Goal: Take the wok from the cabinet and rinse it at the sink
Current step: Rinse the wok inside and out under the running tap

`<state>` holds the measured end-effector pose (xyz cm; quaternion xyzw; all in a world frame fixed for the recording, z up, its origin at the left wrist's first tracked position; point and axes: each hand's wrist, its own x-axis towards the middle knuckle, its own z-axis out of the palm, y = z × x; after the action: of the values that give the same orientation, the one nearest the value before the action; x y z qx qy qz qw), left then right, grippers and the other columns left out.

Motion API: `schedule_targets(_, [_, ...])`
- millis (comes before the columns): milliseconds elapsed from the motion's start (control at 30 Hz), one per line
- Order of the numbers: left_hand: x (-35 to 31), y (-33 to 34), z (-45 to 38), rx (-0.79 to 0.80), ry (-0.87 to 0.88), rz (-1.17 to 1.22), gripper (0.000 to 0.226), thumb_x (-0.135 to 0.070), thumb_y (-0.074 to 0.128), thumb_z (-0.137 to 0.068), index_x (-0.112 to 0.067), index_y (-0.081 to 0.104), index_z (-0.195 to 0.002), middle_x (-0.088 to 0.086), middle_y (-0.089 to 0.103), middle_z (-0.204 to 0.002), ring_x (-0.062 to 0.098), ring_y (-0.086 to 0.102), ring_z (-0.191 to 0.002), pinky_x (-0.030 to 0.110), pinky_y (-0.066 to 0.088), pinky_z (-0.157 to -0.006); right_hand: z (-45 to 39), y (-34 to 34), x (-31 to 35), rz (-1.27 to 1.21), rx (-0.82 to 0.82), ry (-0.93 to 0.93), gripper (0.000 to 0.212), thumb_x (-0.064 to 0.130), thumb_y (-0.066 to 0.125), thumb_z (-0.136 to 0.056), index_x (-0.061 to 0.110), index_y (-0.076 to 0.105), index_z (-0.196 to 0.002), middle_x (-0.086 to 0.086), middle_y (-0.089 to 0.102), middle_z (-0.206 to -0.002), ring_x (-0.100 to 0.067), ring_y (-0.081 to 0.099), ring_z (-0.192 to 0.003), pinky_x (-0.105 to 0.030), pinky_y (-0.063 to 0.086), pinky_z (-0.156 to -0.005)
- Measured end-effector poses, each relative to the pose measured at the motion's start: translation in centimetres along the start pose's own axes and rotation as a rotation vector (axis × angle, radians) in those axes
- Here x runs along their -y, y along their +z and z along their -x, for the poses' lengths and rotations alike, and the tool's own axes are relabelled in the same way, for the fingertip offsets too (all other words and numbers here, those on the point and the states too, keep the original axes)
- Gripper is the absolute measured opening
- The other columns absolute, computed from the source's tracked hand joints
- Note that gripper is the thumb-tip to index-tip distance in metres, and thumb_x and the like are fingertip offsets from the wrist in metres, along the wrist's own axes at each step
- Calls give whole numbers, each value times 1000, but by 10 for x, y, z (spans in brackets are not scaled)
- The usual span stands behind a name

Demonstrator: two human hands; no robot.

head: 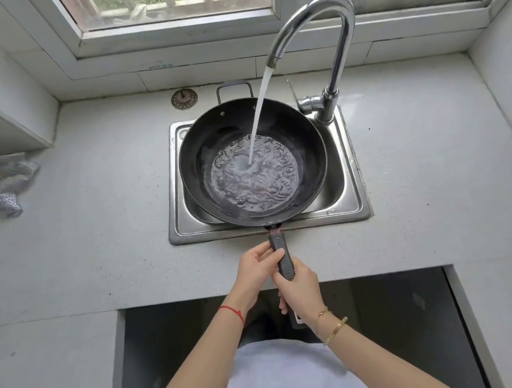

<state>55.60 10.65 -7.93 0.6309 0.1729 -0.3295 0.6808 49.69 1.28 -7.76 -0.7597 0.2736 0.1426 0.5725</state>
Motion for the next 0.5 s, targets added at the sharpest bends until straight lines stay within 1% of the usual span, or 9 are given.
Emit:
schedule_targets(67, [0,0,2,-15,15,-27,45,-7,68,-89,-8,58,-133,4,65,-126,10,62,-114,17,55,-84,0,-1,-1,-12,13,12,19,25,59,-97,19,56,-115,-8,66,-69,-16,60,-41,-29,55,-43])
schedule_targets(133, [0,1,4,-21,22,-36,47,-7,69,-88,-9,57,-134,-1,66,-120,0,61,-104,12,54,-74,0,-2,-3,-13,12,22,22,26,59,-97,20,55,-118,-7,67,-73,-15,63,-43,-28,56,-44])
schedule_targets(267, [1,4,4,-46,16,-53,46,-7,68,-89,-11,57,-134,-11,65,-109,-6,58,-97,8,51,-67,6,-3,-5,4,15,12,19,28,58,-97,21,52,-114,-9,67,-78,-16,62,-42,-29,56,-43])
schedule_targets(367, [1,4,5,-48,21,-69,46,-7,67,-90,-11,56,-134,-8,63,-112,-2,58,-100,8,51,-69,10,-4,-6,-1,22,19,16,30,57,-98,22,53,-111,-10,68,-76,-17,60,-40,-28,53,-40])
schedule_targets(500, [0,6,6,-42,24,-75,45,-6,65,-91,-10,55,-135,-5,62,-116,9,56,-114,10,50,-74,10,-5,-4,-19,22,29,12,28,55,-99,21,55,-109,-10,63,-69,-15,55,-38,-25,48,-36])
